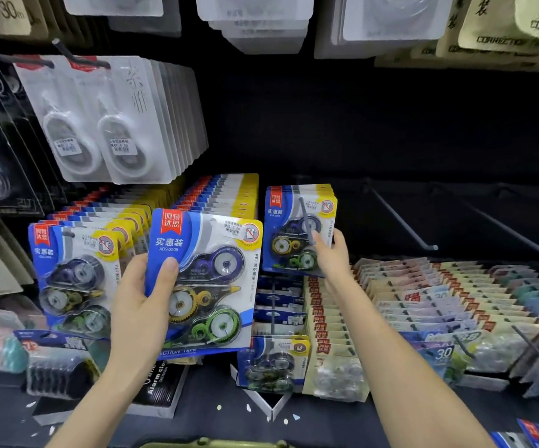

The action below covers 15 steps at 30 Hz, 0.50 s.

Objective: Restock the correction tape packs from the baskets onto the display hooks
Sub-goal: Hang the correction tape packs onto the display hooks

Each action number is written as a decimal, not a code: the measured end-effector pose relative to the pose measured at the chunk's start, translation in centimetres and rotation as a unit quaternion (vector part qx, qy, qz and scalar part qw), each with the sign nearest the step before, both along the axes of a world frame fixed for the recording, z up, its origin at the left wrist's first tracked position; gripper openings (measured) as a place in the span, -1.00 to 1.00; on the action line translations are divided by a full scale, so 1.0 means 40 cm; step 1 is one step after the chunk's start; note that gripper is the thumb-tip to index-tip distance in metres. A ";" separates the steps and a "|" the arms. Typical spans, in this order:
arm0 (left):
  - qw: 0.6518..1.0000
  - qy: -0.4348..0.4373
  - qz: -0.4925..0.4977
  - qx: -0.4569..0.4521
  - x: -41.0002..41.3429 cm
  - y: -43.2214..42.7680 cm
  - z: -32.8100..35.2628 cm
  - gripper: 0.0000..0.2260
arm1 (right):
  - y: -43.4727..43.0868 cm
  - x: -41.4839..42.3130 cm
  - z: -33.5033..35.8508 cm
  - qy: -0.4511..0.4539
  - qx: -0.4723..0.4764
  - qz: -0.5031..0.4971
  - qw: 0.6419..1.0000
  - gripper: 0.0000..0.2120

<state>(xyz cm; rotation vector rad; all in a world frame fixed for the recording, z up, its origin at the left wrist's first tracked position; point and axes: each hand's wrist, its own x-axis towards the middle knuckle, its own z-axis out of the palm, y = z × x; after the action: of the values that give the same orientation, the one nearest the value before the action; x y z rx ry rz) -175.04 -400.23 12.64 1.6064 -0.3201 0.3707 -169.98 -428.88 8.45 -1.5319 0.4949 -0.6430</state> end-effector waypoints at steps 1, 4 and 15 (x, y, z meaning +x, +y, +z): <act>1.000 0.002 0.003 0.001 0.002 -0.002 -0.002 -0.71 | -0.004 0.002 0.000 0.014 -0.011 -0.004 1.000 -0.62; 1.000 0.002 0.008 0.008 0.005 -0.004 -0.004 -0.77 | -0.011 -0.022 -0.002 0.081 -0.056 -0.019 0.995 -0.47; 0.993 0.036 -0.098 -0.058 -0.048 -0.064 -0.021 -0.88 | 0.197 -0.323 0.083 -0.131 -0.051 0.117 0.983 -0.62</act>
<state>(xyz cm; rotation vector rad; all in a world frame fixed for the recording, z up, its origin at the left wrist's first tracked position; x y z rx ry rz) -176.96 -402.78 11.81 1.4574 -0.3900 0.1774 -182.89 -421.00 11.77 -1.5442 0.0813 -0.6806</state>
